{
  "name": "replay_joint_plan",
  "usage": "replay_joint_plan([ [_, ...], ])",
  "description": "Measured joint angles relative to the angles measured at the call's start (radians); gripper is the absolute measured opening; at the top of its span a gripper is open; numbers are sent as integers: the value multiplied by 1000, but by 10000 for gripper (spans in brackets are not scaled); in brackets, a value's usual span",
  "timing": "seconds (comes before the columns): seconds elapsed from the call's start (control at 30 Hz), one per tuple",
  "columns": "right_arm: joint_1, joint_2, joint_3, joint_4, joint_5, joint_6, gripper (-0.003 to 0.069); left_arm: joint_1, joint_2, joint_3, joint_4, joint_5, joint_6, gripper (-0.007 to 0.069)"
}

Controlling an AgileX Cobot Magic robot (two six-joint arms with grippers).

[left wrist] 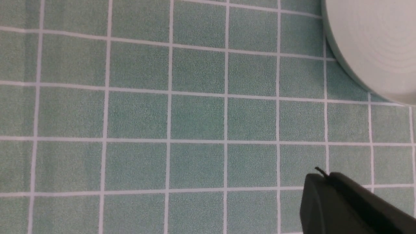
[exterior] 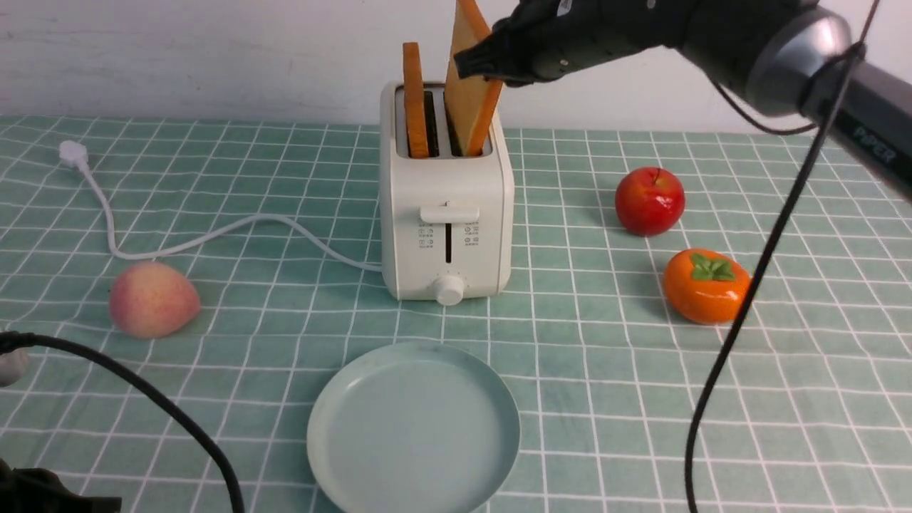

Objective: Take toasted bread from bread machine on blue coffee table place on plate.
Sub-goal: 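Grasp the toast slice in the toaster and pull it up out of the slot with the right gripper, then place the held slice of bread on top of the slice on the plate with the right gripper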

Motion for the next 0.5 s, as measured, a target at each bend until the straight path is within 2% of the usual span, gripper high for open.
replay_joint_plan([
  [0.17, 0, -167, 0, 0, 198, 0, 60, 0, 0, 0, 0, 0, 0, -14],
  [0.33, 0, -361, -7, 56, 524, 0, 60, 0, 0, 0, 0, 0, 0, -14],
  [0.5, 0, -427, 31, 123, 592, 0, 60, 0, 0, 0, 0, 0, 0, -14],
])
